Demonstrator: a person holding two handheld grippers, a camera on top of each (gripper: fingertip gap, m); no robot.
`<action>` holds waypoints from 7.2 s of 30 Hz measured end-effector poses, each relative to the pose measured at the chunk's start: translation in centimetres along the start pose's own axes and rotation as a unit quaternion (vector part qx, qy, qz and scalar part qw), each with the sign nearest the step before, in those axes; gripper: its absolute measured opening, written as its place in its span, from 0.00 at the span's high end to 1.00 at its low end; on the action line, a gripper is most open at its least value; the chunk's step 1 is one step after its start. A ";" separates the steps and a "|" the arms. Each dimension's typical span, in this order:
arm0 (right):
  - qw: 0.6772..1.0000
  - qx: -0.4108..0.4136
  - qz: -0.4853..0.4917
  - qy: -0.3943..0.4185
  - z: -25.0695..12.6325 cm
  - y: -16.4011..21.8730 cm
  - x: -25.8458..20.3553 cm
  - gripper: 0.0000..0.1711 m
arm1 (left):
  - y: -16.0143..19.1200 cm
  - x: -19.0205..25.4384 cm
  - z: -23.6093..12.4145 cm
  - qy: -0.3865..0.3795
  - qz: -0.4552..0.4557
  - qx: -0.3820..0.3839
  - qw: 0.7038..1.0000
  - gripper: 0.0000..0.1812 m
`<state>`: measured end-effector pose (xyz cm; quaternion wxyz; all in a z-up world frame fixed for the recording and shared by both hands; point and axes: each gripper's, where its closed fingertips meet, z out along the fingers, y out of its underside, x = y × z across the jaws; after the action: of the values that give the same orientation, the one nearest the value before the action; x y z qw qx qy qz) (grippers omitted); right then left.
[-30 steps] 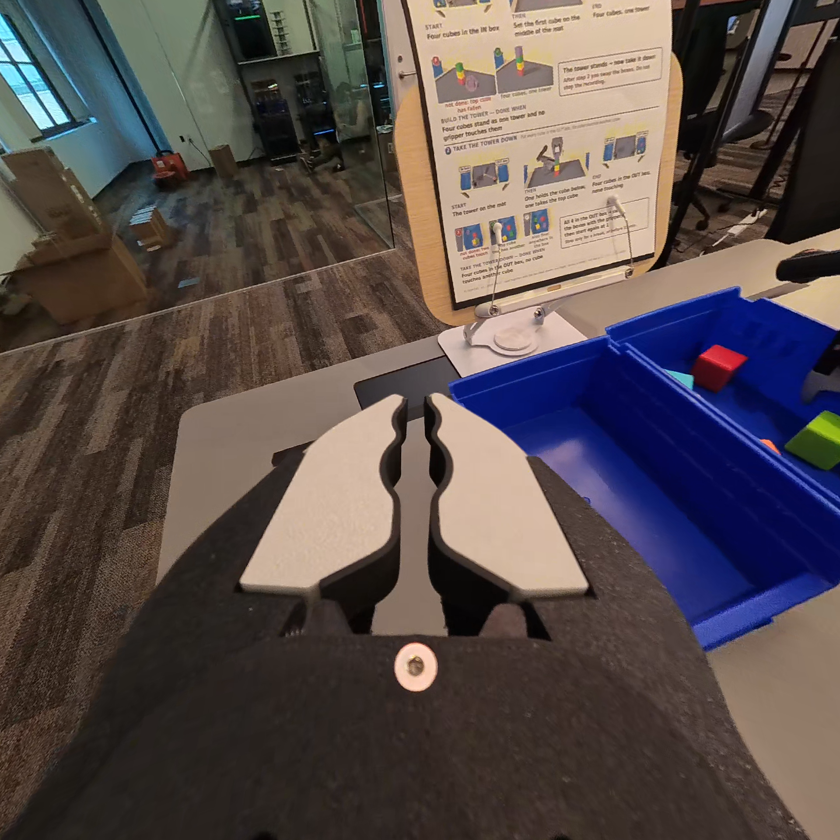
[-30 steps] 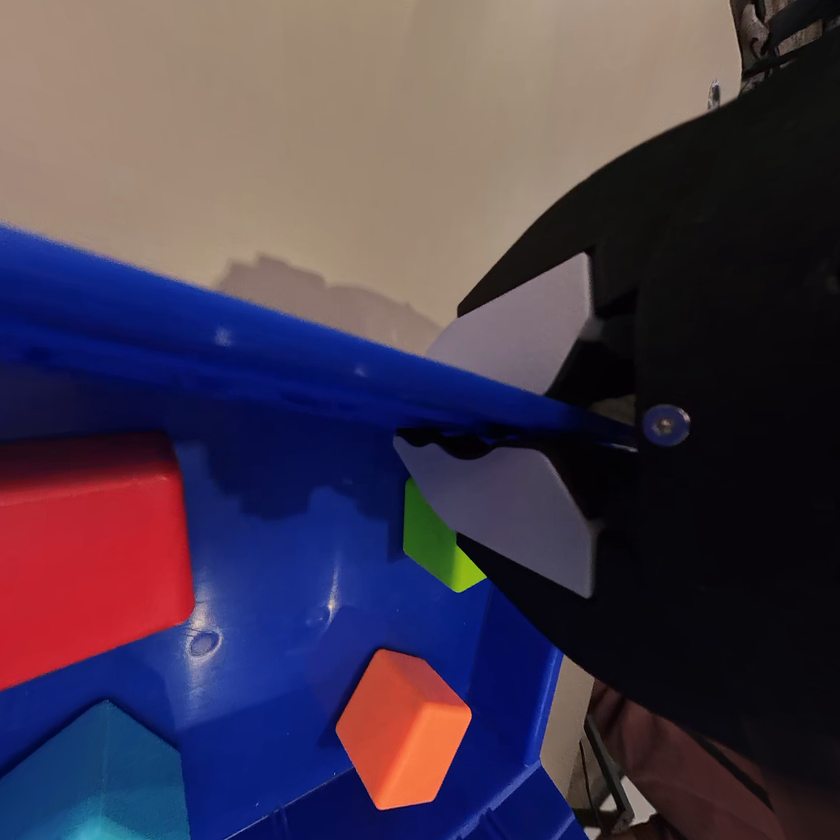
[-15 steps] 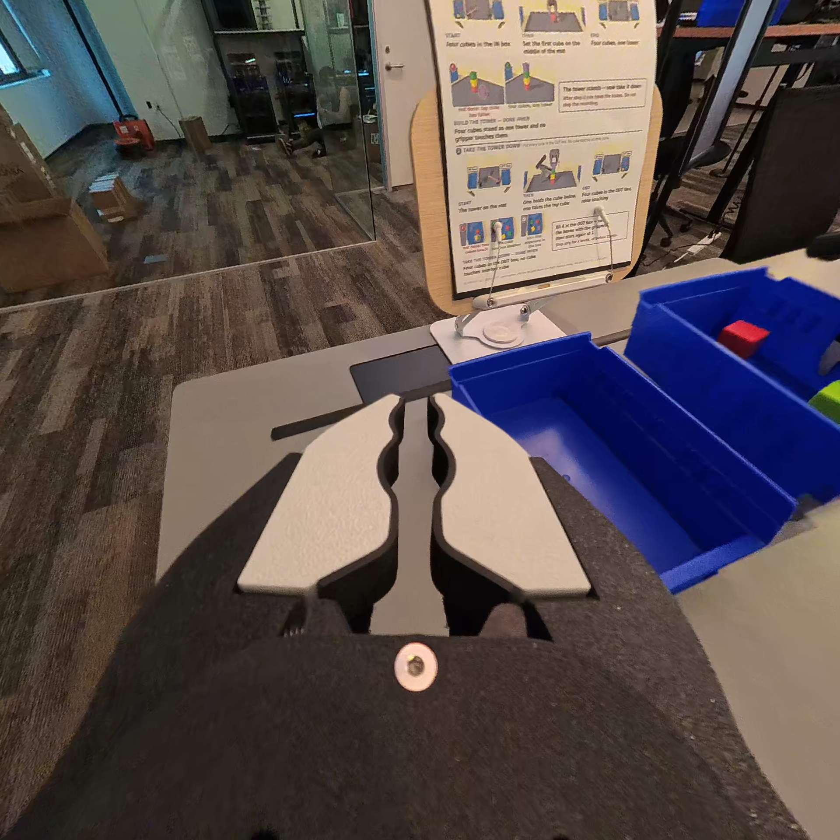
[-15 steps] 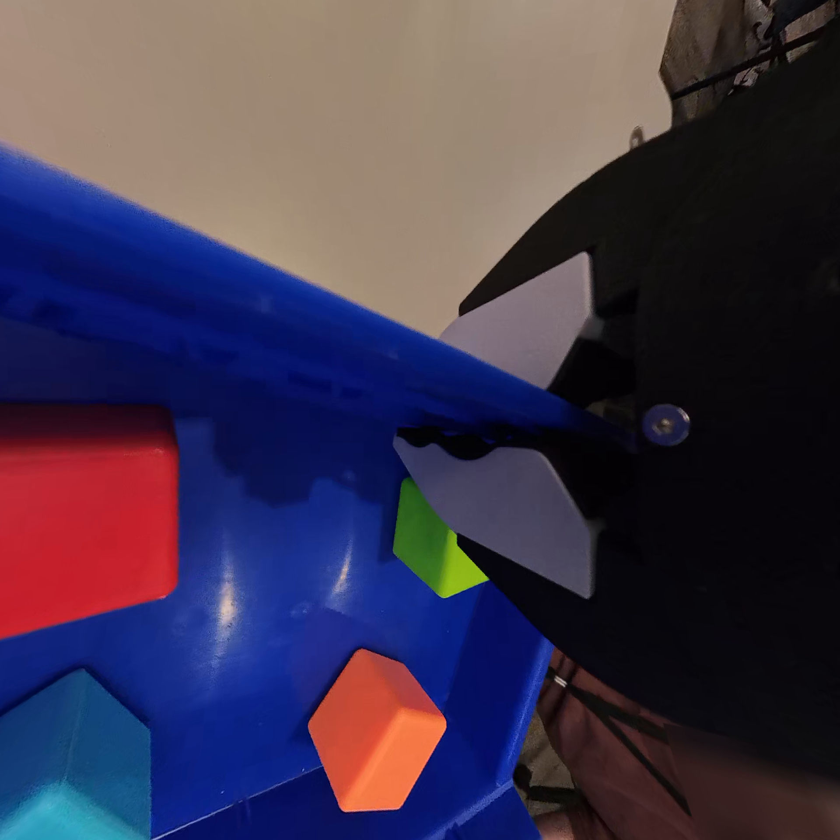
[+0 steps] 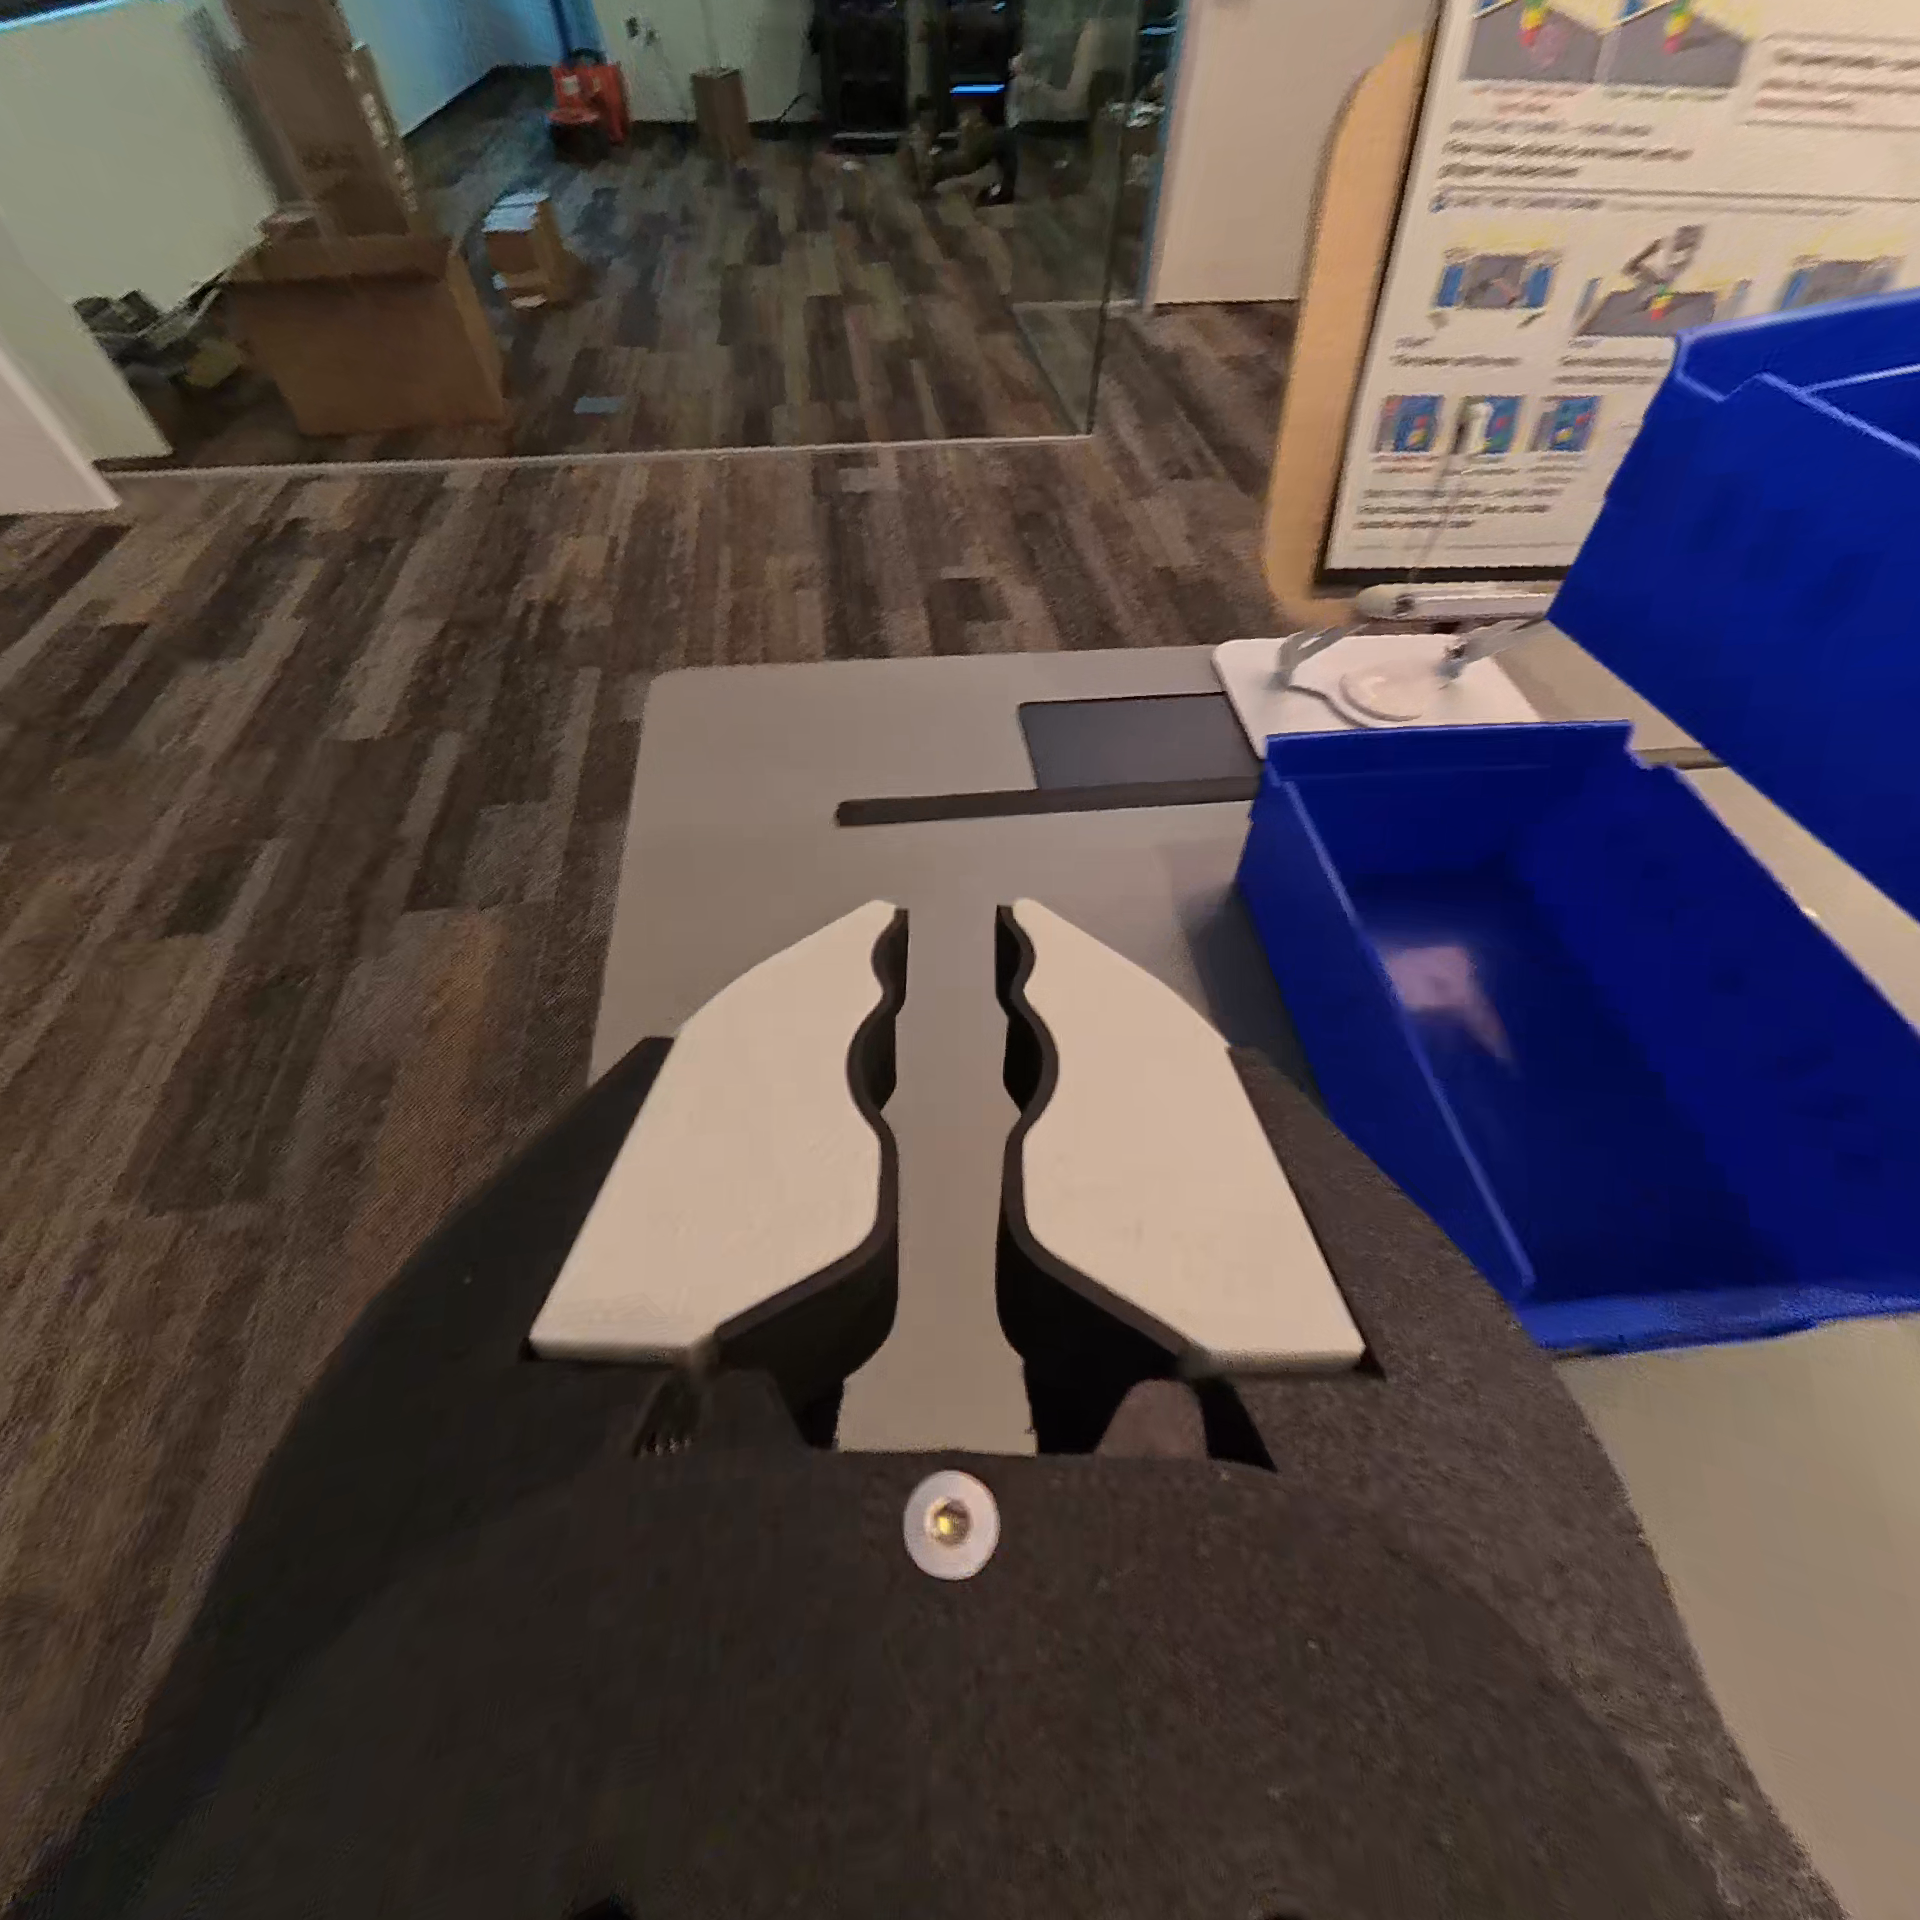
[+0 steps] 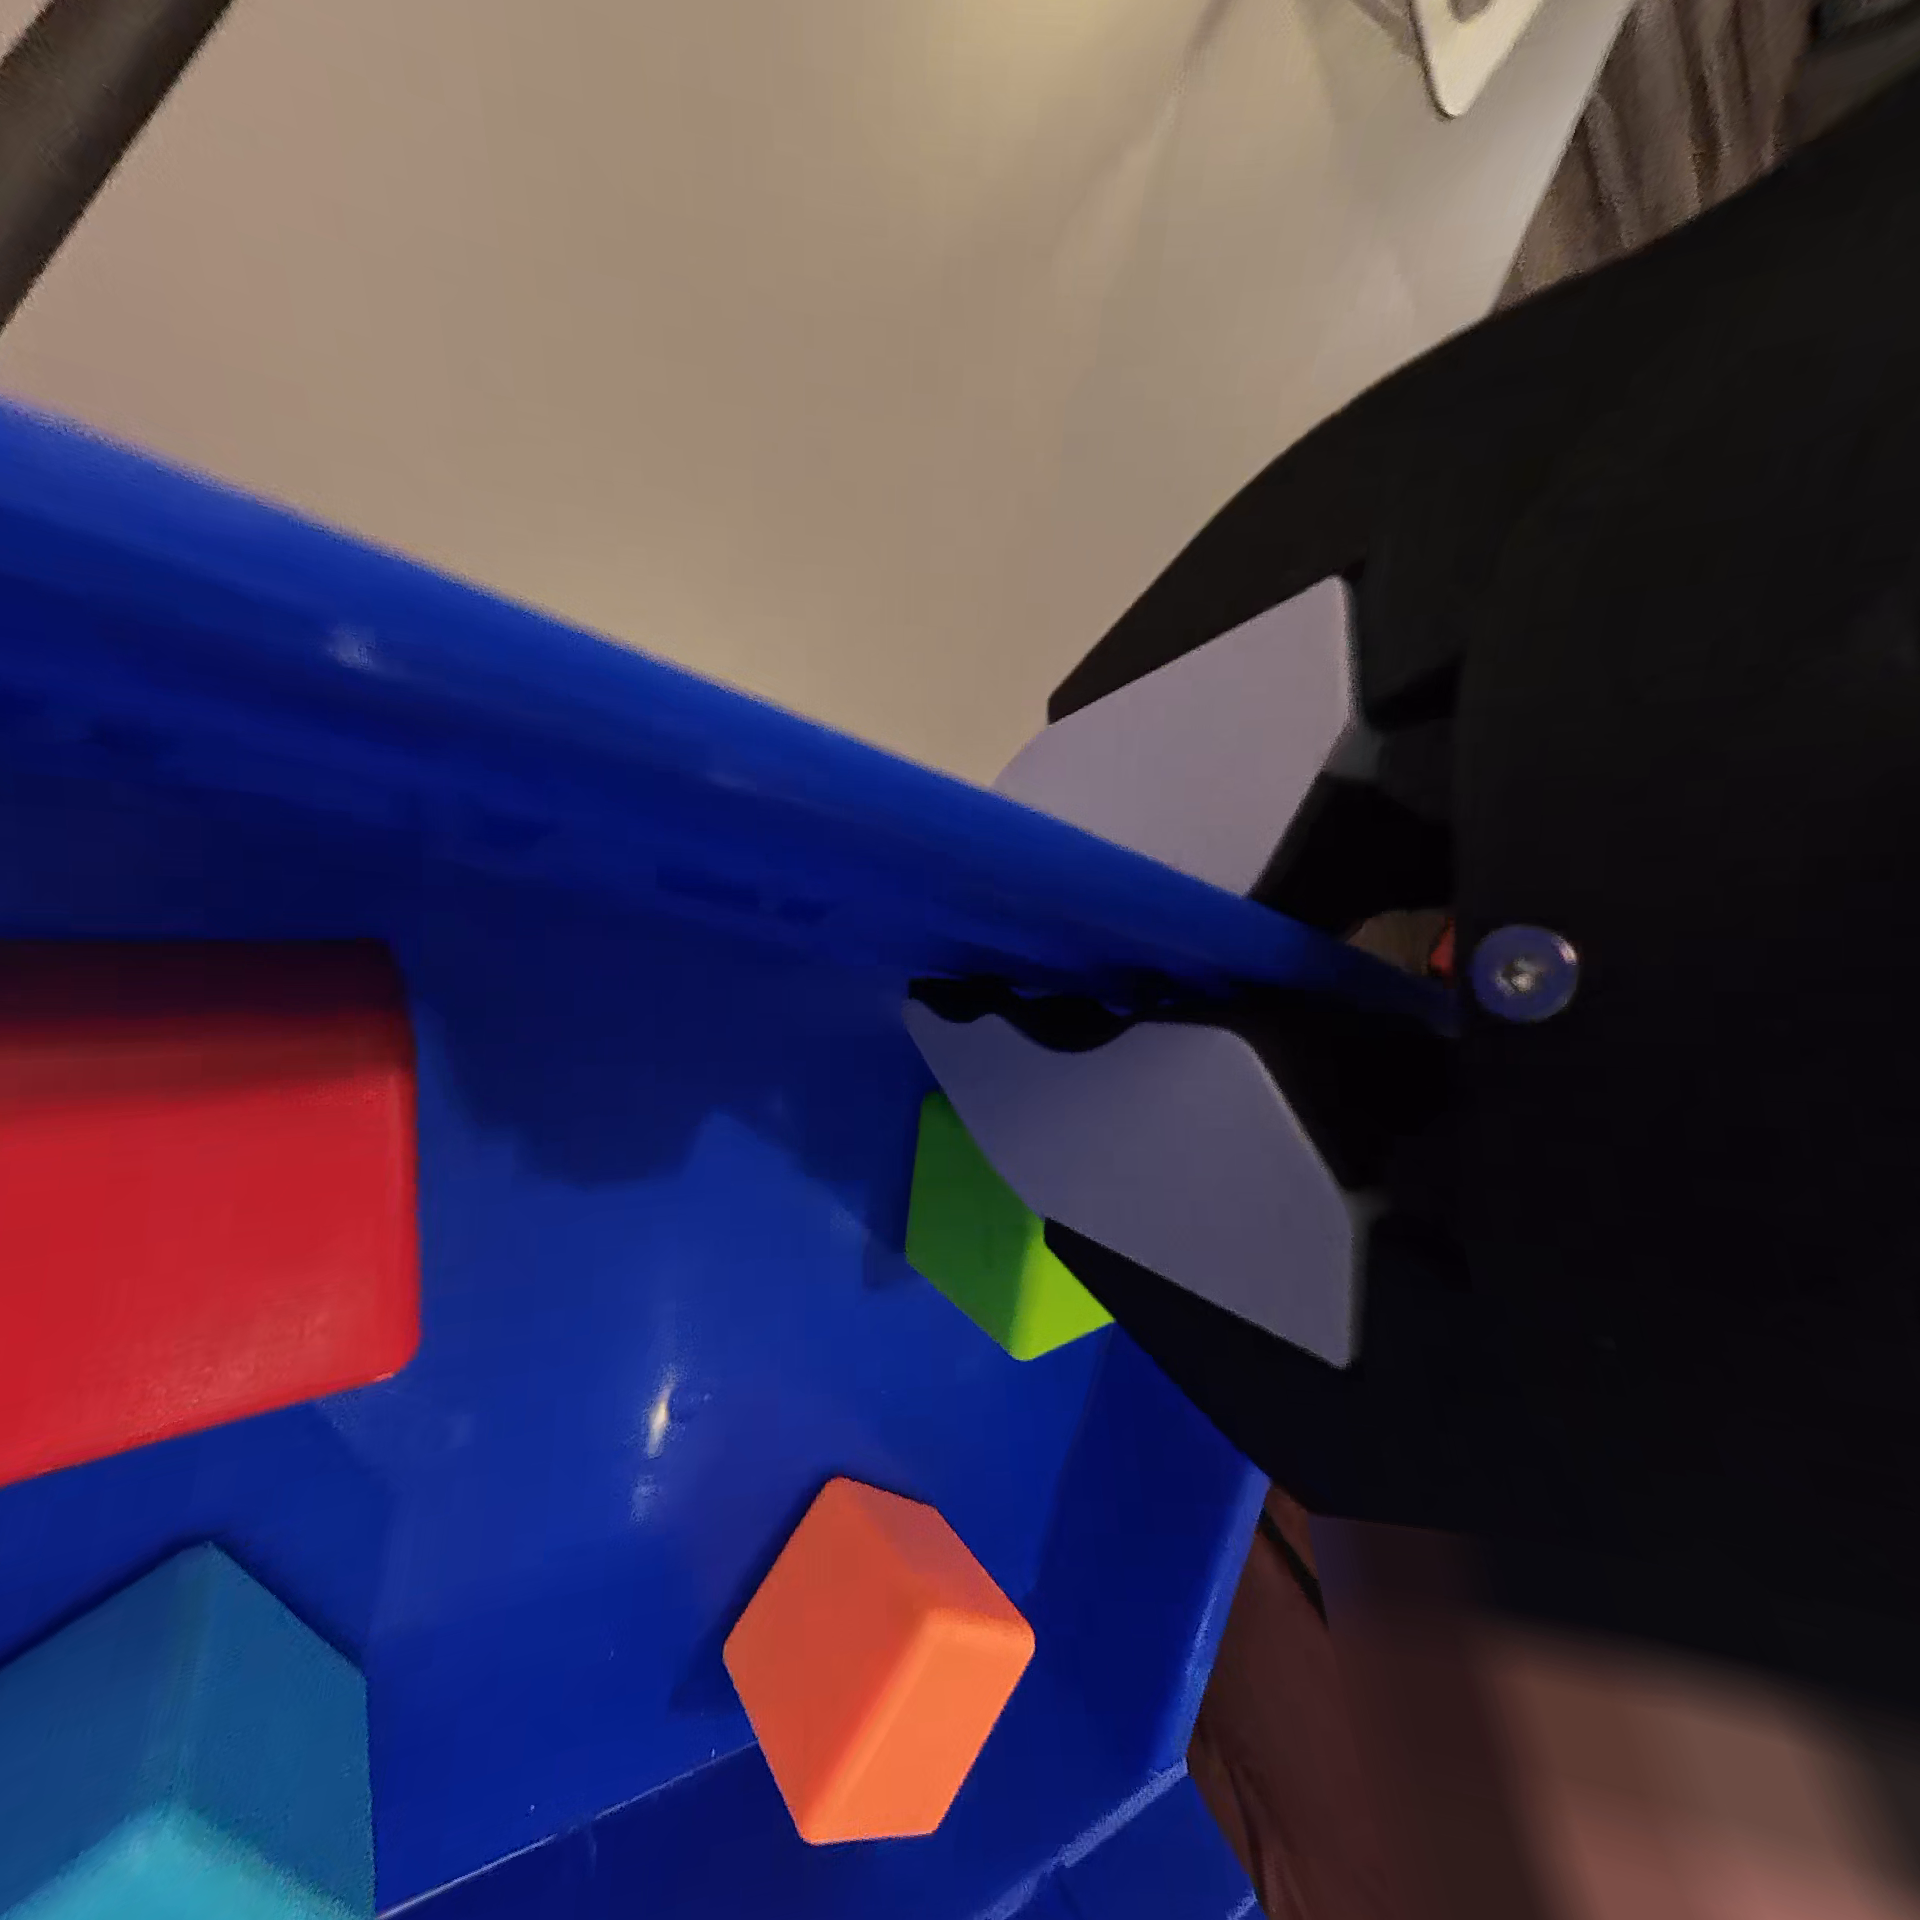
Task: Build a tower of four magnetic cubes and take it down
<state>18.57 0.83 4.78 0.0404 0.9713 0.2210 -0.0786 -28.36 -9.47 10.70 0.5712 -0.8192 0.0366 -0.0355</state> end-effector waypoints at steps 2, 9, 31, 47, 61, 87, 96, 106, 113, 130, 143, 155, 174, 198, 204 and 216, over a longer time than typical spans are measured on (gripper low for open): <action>0.999 -0.005 -0.036 -0.013 0.6 -2.7 -4.5 0.97 | 0.5 -1.5 -0.6 -0.027 -0.013 -0.005 1.000 0.90; 0.990 -0.011 -0.139 -0.036 4.5 -10.9 -20.3 0.96 | 1.0 -5.2 -3.4 -0.080 -0.060 0.017 0.995 0.89; 0.989 -0.054 -0.134 -0.016 22.1 -17.7 -32.5 0.97 | 0.9 -6.7 -5.4 -0.067 -0.087 0.045 0.993 0.89; 0.903 0.323 -0.241 0.149 6.8 -17.9 -26.3 0.79 | 2.0 -6.1 -3.8 -0.071 -0.069 -0.001 0.995 0.81; 0.986 0.128 0.000 0.112 16.5 -4.4 -3.1 0.81 | 3.5 -5.5 -1.8 -0.064 -0.082 -0.059 0.993 0.75; 0.976 0.124 0.177 -0.008 13.0 10.2 25.9 0.96 | 2.1 -0.2 1.8 -0.090 0.032 -0.108 0.990 0.75; 0.964 0.142 0.222 -0.018 12.4 12.9 29.9 0.96 | 2.4 0.7 3.2 -0.109 0.069 -0.128 0.983 0.71; 0.878 0.394 0.267 0.050 3.9 12.6 32.3 0.76 | 7.4 -6.5 3.0 -0.137 -0.060 -0.189 0.971 0.68; 0.805 0.534 0.239 0.099 -3.7 13.2 31.0 0.77 | 12.8 -9.3 6.0 -0.157 -0.090 -0.289 0.940 0.69; 0.851 0.503 0.142 0.050 -1.4 7.8 25.2 0.78 | 18.6 -8.2 10.5 -0.099 -0.028 -0.402 0.910 0.94; 0.909 0.403 0.052 0.092 3.8 3.5 21.3 0.77 | 17.5 -2.8 14.1 -0.006 0.127 -0.383 0.915 0.91; 0.916 0.384 0.025 0.111 4.9 2.7 20.6 0.77 | 13.0 -2.2 13.6 -0.009 0.108 -0.285 0.952 0.75; 0.921 0.375 0.021 0.100 5.4 2.9 20.7 0.77 | 20.3 13.9 11.4 0.290 0.426 -0.379 0.768 0.68; 0.914 0.390 0.003 0.111 5.3 2.3 20.6 0.76 | 22.7 13.2 11.9 0.292 0.428 -0.428 0.740 0.73; 0.919 0.379 0.001 0.112 5.7 2.4 20.8 0.76 | 22.7 13.1 11.9 0.287 0.423 -0.435 0.741 0.73; 0.896 0.425 -0.007 0.129 3.6 2.5 21.7 0.77 | 12.8 10.4 10.2 0.158 0.419 -0.289 0.846 0.73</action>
<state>38.47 7.32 -2.34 -0.4056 0.8960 0.1762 -0.0392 -17.22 -5.44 -4.69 0.2552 -0.8373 0.4750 0.0909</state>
